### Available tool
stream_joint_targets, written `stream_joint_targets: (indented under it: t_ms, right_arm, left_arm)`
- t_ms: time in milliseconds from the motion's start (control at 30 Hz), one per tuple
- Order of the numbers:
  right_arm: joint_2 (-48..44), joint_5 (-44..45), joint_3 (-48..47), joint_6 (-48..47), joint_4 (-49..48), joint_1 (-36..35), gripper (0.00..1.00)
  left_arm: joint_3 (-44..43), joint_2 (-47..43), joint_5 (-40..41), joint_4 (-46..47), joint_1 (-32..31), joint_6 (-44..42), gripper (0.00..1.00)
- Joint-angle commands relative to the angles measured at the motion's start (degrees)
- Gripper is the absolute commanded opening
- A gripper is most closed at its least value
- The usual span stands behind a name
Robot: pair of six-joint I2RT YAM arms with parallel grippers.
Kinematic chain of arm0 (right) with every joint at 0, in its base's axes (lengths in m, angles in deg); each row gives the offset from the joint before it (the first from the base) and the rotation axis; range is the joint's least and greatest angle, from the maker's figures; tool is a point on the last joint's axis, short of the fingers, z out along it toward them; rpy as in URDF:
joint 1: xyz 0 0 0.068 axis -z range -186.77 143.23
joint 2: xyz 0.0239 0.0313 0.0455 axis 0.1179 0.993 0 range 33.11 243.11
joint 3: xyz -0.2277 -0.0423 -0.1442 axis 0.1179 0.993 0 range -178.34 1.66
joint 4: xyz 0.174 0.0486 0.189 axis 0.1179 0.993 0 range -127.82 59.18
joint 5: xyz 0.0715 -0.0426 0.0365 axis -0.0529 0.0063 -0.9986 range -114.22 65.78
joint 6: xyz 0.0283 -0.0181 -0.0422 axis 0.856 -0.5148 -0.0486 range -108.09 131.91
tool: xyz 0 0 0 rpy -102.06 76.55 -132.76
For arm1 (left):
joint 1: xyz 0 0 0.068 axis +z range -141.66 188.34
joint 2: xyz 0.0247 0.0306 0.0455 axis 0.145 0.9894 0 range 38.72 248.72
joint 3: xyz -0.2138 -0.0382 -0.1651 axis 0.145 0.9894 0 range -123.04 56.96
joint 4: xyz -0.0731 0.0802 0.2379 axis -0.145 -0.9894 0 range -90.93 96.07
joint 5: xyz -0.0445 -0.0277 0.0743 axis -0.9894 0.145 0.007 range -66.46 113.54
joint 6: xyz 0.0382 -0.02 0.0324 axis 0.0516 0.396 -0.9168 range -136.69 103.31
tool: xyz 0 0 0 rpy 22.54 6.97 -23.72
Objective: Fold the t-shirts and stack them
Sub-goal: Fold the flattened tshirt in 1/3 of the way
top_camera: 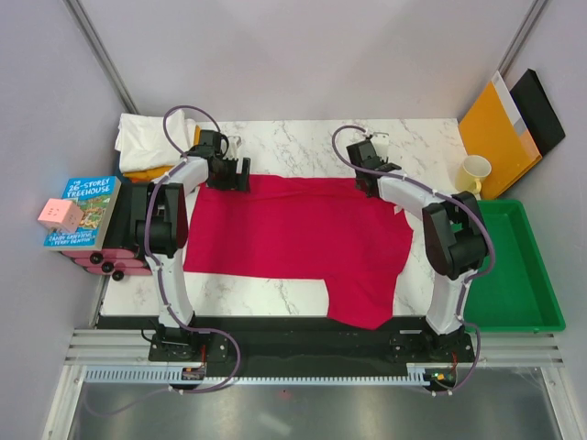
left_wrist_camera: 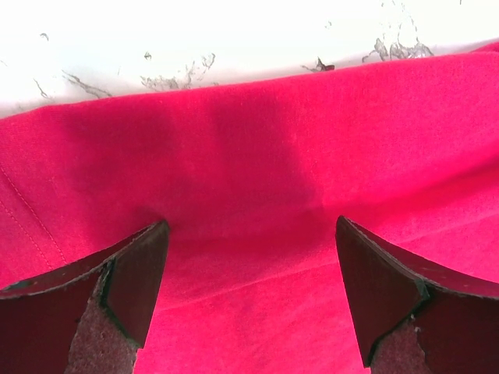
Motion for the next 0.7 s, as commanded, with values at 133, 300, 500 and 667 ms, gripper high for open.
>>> stream_joint_targets:
  t_ms: [133, 300, 500, 667]
  right_arm:
    - [-6.74, 0.27, 6.75, 2.05, -2.00, -3.58, 0.42]
    - [-4.55, 0.00, 7.90, 2.76, -2.36, -3.75, 0.41]
    - [-0.42, 0.88, 5.00, 1.17, -2.97, -3.75, 0.40]
    - [2.83, 0.97, 1.40, 0.21, -2.62, -3.40, 0.40]
  left_arm:
    - [-2.26, 2.34, -1.42, -1.29, 0.42, 0.59, 0.94]
    - [-2.08, 2.52, -1.51, -1.38, 0.42, 0.50, 0.94]
    - [-2.08, 2.52, -1.33, -1.55, 0.42, 0.41, 0.94]
    - [-1.82, 2.43, -1.24, -1.56, 0.42, 0.32, 0.94]
